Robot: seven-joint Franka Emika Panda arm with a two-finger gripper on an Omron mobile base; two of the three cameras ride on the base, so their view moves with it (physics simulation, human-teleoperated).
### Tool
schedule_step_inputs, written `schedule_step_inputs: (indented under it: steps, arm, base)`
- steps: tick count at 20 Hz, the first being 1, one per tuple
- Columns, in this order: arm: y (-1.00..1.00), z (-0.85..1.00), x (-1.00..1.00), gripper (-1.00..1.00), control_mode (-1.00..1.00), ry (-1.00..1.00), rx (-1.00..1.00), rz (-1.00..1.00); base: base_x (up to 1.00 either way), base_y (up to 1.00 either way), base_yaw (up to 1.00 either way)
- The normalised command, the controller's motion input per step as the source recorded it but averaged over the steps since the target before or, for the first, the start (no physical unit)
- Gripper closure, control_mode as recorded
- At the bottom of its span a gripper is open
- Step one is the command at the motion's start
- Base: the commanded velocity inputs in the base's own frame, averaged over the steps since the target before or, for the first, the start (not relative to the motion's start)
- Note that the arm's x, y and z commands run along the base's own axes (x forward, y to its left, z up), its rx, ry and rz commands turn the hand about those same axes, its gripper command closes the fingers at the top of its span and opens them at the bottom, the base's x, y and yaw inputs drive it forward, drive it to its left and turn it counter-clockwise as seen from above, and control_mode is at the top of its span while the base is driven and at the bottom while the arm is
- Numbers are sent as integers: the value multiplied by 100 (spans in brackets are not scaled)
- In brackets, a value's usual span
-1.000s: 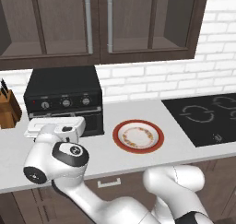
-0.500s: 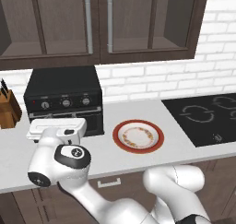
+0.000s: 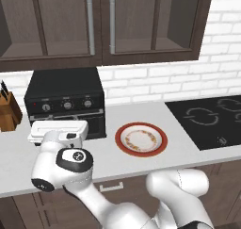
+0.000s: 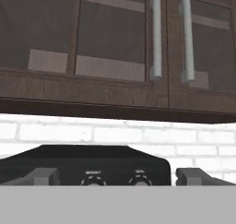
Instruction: Pick up the kebab skewer and baguette bread, and place them inside the toaster oven. Close the toaster oven door and start by setting the timer.
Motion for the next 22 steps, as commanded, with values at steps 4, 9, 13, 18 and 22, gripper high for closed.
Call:
schedule_step_inputs:
  steps: [4, 9, 13, 18, 22]
  arm:
    - [2, 0, 22, -100, -100, 0, 0, 0]
    - [6, 0, 15, -100, -100, 0, 0, 0]
    - [9, -4, 7, -100, -100, 0, 0, 0]
    - [7, -13, 19, -100, -100, 0, 0, 0]
    - [6, -16, 18, -100, -100, 0, 0, 0]
  base:
    - [0, 0, 0]
    - [0, 0, 0]
    - [0, 0, 0]
    - [0, 0, 0]
    - [0, 0, 0]
